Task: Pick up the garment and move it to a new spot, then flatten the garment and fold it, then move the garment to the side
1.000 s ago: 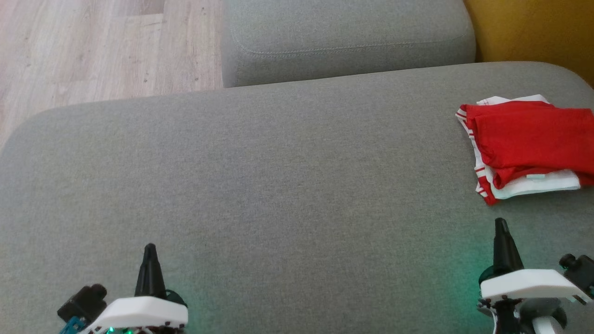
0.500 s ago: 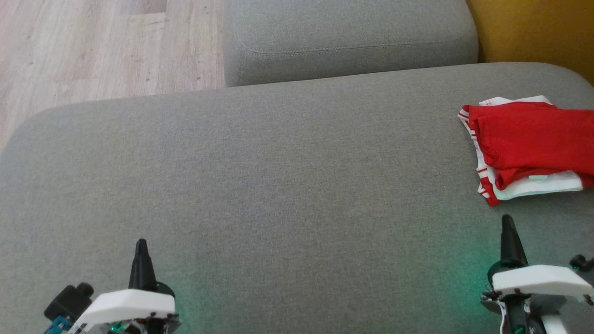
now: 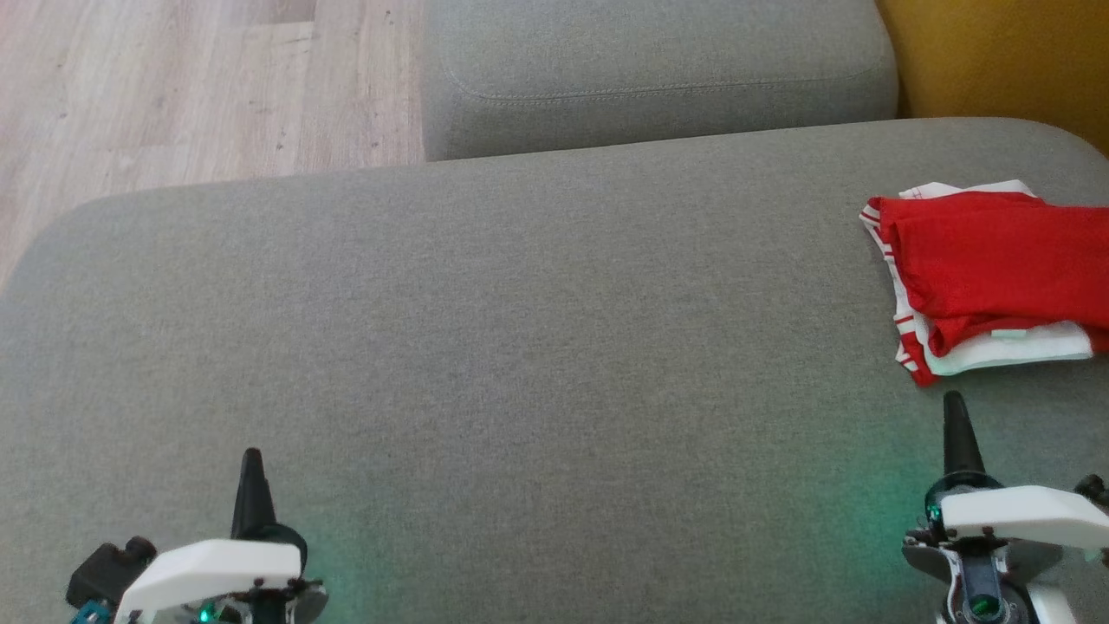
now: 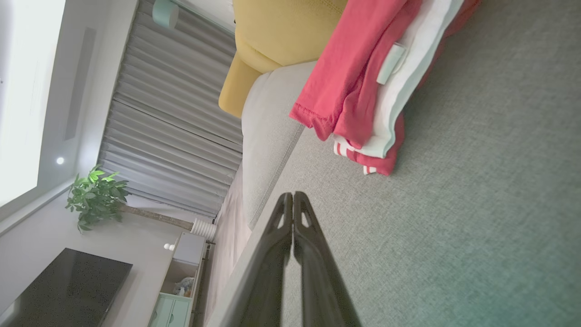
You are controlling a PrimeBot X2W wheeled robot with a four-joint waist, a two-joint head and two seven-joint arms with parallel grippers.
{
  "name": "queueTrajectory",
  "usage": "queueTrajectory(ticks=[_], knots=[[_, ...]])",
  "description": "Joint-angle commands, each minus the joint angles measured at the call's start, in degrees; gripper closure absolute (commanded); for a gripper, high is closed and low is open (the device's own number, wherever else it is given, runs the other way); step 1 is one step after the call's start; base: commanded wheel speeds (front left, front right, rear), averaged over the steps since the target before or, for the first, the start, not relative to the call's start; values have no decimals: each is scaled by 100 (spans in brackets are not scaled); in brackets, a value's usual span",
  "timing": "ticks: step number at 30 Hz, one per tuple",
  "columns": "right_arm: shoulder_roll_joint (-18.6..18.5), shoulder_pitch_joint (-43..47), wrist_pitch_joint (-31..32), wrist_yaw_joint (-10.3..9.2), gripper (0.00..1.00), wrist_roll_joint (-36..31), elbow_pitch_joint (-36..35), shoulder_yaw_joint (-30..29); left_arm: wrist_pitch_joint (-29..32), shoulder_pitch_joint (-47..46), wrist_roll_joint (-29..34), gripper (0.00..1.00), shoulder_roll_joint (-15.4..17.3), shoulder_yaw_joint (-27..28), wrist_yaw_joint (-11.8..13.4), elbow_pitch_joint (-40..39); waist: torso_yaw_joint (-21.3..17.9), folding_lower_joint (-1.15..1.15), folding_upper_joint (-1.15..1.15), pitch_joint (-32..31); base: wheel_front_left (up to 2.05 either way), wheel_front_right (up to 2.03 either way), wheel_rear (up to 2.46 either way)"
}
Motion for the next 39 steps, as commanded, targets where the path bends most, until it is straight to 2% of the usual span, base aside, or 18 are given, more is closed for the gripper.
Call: queueTrajectory(ticks=[1,39], knots=[[-25,-300,29,-4,100,151,-227,42,27,-335,-140,100,14,190,-50,-210,3,0,0,0,0,0,0],[-32,-422,655,-5,100,2629,-503,-159,668,-502,-2508,100,17,734,-283,-387,97,0,0,16,0,0,0]])
